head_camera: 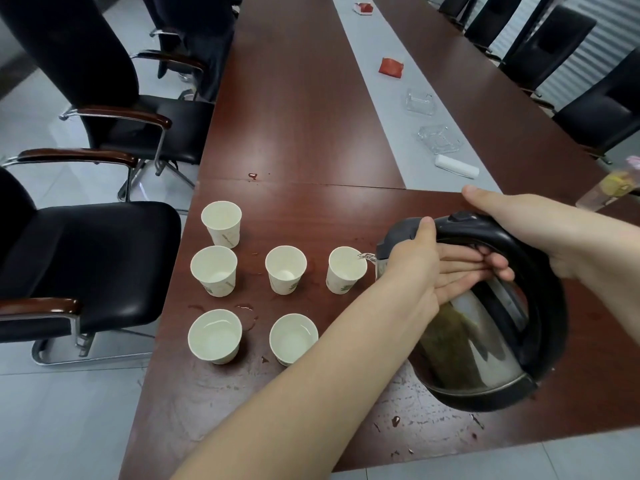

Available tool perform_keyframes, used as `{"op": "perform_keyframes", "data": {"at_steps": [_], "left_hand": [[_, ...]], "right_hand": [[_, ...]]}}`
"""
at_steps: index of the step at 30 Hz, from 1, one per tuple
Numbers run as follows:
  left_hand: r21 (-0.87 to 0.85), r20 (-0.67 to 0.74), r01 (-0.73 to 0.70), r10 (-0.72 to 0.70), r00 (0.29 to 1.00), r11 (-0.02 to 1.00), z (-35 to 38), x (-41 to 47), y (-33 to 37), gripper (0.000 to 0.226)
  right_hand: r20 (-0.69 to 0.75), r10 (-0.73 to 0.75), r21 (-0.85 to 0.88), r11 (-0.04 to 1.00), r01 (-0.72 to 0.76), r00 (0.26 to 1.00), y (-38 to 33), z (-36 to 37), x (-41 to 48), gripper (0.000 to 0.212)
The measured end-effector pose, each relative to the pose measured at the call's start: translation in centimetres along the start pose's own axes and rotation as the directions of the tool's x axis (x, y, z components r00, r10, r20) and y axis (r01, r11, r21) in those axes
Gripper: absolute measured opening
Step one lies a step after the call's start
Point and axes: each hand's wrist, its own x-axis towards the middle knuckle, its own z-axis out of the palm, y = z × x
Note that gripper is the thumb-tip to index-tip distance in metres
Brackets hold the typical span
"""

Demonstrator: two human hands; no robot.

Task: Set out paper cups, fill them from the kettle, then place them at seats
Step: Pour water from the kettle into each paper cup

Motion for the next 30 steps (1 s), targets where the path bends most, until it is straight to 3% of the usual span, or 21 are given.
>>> {"op": "perform_keyframes", "data": {"at_steps": [30], "left_hand": [[-0.002,0.000,0.033,-0.033,0.999,0.999,0.2,1.2,-0.1,0.073]], "right_hand": [[0.020,0.046,-0.054,0.998,-0.045,0.999,-0.1,-0.3,1.0,0.069]]}}
